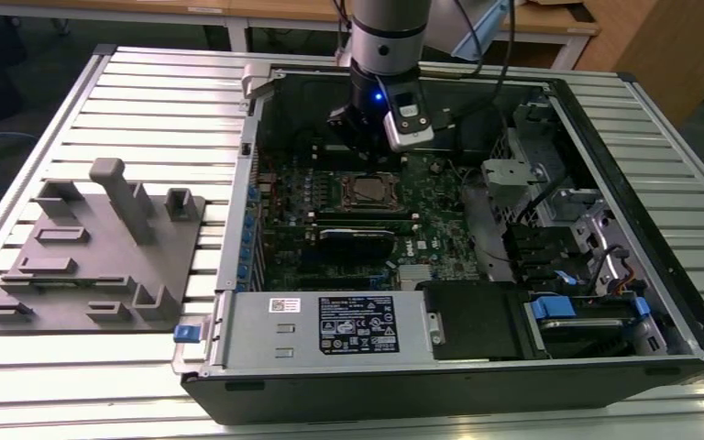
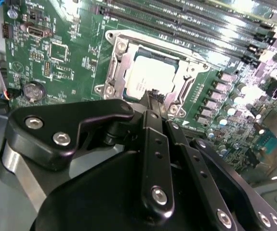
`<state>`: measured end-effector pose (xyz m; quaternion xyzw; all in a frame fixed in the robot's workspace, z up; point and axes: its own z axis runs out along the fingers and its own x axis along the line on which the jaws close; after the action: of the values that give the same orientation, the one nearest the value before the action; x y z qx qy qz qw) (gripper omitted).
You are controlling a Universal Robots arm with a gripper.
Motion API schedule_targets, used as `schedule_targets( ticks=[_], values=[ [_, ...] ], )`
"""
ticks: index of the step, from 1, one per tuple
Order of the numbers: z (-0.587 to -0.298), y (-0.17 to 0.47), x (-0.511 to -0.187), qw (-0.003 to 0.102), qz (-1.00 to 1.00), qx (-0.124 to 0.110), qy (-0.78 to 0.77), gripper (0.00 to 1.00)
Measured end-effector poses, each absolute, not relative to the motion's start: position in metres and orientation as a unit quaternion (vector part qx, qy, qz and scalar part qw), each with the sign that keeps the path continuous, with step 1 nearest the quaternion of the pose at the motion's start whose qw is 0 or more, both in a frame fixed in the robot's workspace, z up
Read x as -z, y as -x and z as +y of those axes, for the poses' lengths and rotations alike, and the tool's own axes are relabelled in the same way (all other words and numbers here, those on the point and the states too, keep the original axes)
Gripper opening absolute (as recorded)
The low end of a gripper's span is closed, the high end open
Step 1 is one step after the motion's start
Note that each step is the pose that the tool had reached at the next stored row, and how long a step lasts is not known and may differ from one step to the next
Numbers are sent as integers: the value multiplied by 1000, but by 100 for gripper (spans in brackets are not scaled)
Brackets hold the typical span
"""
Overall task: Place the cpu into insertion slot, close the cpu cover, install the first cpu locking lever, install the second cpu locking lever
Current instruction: 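Install the first cpu locking lever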
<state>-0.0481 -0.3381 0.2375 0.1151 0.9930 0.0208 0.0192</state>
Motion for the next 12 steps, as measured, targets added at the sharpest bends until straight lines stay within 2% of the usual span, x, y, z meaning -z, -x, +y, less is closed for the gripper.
schedule_targets(
  ticks=[12],
  values=[
    [-347,45,-238,19,993,-21,-115,11]
  ],
)
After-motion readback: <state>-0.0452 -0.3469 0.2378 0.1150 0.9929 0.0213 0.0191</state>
